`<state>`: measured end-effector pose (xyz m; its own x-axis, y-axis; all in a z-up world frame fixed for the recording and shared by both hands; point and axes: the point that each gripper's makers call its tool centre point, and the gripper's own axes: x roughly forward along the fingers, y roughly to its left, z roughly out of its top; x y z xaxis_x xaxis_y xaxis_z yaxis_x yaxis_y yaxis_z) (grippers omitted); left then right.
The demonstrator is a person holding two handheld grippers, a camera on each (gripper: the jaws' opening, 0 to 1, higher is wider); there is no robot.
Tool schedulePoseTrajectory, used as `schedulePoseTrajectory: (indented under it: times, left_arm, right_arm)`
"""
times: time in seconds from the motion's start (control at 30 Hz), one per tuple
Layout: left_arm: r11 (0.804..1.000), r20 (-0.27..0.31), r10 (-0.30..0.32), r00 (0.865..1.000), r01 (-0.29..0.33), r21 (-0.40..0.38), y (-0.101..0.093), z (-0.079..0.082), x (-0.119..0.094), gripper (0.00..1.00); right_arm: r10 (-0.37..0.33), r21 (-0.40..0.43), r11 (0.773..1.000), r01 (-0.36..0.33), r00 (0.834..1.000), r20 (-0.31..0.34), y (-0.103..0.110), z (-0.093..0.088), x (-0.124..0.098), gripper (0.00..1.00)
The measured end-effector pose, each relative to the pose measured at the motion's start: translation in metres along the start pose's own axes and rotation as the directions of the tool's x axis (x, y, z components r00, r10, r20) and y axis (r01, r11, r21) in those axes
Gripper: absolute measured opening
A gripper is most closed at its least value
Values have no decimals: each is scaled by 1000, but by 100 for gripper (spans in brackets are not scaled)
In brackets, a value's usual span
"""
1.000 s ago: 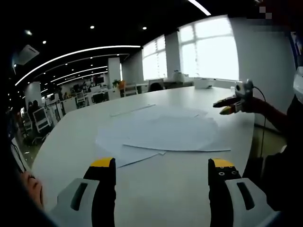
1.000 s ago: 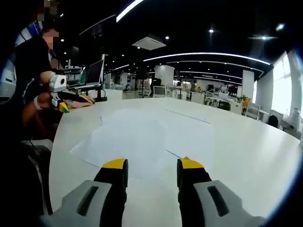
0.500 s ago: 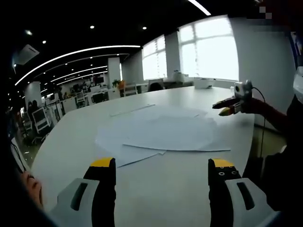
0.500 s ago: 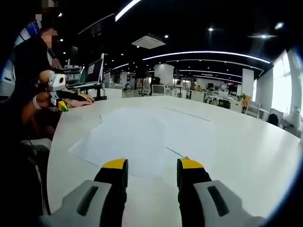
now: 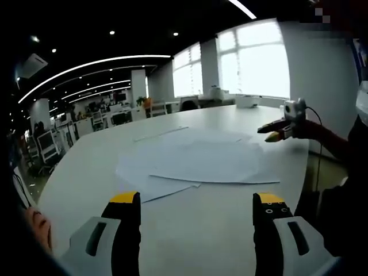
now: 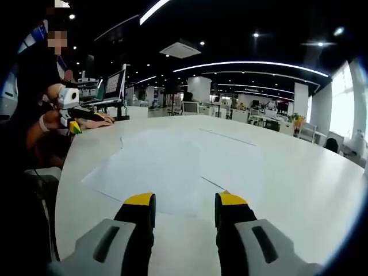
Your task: Organize the stack of printing papers by aligning and flattening the scattered papers on the table
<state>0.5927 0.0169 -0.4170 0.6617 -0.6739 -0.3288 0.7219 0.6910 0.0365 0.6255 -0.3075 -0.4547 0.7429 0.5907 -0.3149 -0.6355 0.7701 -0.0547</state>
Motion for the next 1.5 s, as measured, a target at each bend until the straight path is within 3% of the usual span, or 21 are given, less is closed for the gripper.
schedulePoseTrajectory:
  times: [1.5]
  left_arm:
    - [1000,-1,-10,1000,10,-1,0,-2,0,82]
  right_arm:
    - [5,19,1000,-5,1000,-28,1,-15,11,35]
